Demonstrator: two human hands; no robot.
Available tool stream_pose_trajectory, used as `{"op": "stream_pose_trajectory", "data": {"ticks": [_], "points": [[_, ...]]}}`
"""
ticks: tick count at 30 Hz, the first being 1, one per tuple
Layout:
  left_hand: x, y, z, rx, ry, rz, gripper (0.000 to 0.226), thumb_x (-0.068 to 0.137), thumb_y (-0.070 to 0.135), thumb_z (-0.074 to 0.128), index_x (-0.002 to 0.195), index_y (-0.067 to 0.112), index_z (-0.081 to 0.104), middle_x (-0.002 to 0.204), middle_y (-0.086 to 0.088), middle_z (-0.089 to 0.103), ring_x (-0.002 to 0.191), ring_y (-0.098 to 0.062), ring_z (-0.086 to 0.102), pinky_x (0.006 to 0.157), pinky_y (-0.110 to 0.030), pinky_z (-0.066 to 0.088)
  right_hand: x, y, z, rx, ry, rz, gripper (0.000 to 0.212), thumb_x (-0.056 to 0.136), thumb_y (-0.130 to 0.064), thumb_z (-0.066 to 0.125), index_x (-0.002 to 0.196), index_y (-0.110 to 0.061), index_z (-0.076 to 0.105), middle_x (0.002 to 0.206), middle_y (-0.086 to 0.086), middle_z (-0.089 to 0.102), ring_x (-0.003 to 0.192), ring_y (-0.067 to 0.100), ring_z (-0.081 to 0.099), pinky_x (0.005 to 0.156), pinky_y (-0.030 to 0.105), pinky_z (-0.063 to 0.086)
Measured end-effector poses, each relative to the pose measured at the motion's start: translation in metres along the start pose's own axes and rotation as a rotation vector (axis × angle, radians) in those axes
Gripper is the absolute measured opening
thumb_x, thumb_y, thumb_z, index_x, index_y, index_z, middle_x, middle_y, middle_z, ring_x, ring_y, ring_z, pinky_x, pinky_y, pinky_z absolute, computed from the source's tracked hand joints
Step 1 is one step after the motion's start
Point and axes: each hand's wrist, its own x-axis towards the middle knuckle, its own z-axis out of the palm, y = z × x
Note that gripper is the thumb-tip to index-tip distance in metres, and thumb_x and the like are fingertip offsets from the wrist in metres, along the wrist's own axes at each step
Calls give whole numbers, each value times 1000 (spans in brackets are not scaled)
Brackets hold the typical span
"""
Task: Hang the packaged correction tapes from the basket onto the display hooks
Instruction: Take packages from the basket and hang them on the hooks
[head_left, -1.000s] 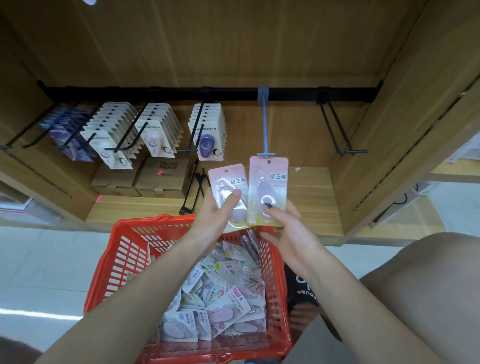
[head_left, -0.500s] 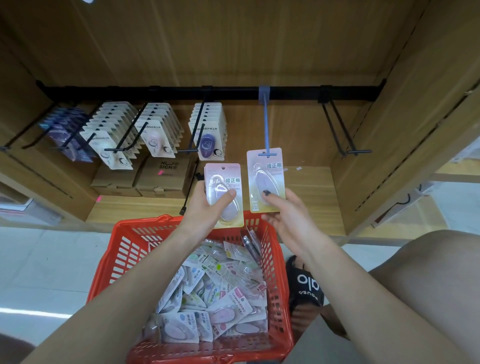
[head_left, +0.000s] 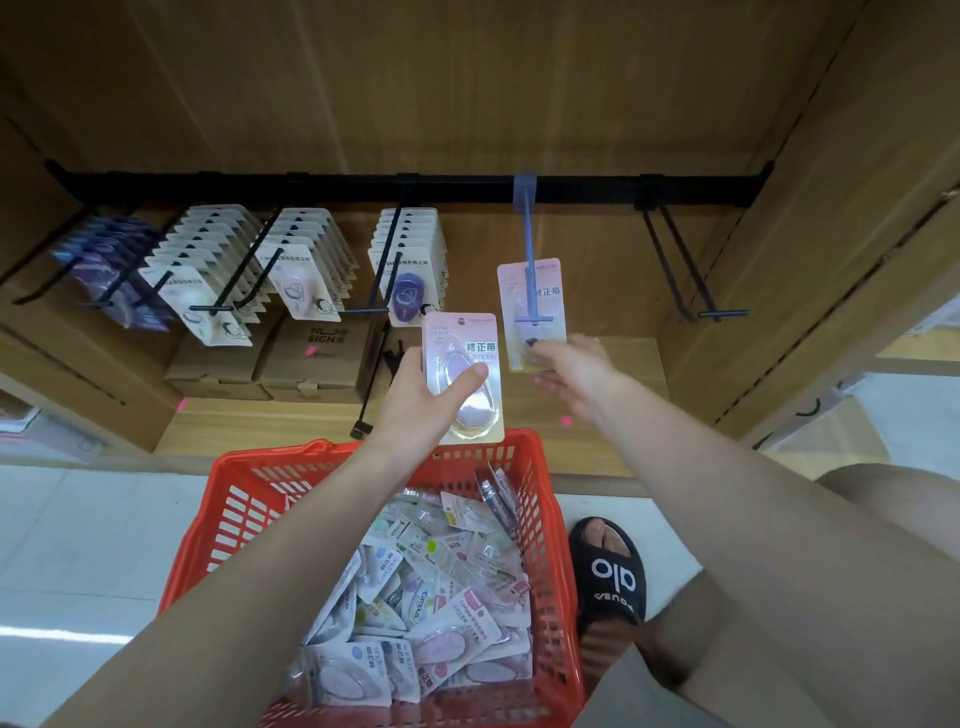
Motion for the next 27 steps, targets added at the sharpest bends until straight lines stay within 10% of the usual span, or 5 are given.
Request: {"op": "stream_pose_trajectory", "data": {"ticks": [14, 21, 27], "points": [[22, 5, 18, 25, 32, -43, 44, 89, 57, 73, 123, 33, 58, 112, 17, 67, 104, -3, 66, 83, -28, 51, 62, -54, 35, -29, 52, 34, 29, 100, -17, 69, 126, -6, 63, 85, 2, 60, 64, 12, 56, 32, 13, 38], [23, 8, 19, -13, 9, -38, 43, 87, 46, 80, 121, 32, 58, 113, 13, 69, 102, -3, 68, 80, -25, 51, 35, -40, 18, 16, -7, 169, 36, 105, -19, 56, 139, -6, 59, 128, 17, 64, 115, 31, 67, 97, 38, 58], [23, 7, 18, -12, 26, -34, 52, 84, 50, 81, 127, 31, 57, 117, 14, 67, 109, -4, 65, 94, -32, 53, -22, -19, 6, 87, -249, 181, 18, 100, -28, 59, 102, -18, 73, 93, 3, 81, 80, 16, 78, 66, 29, 59]]}}
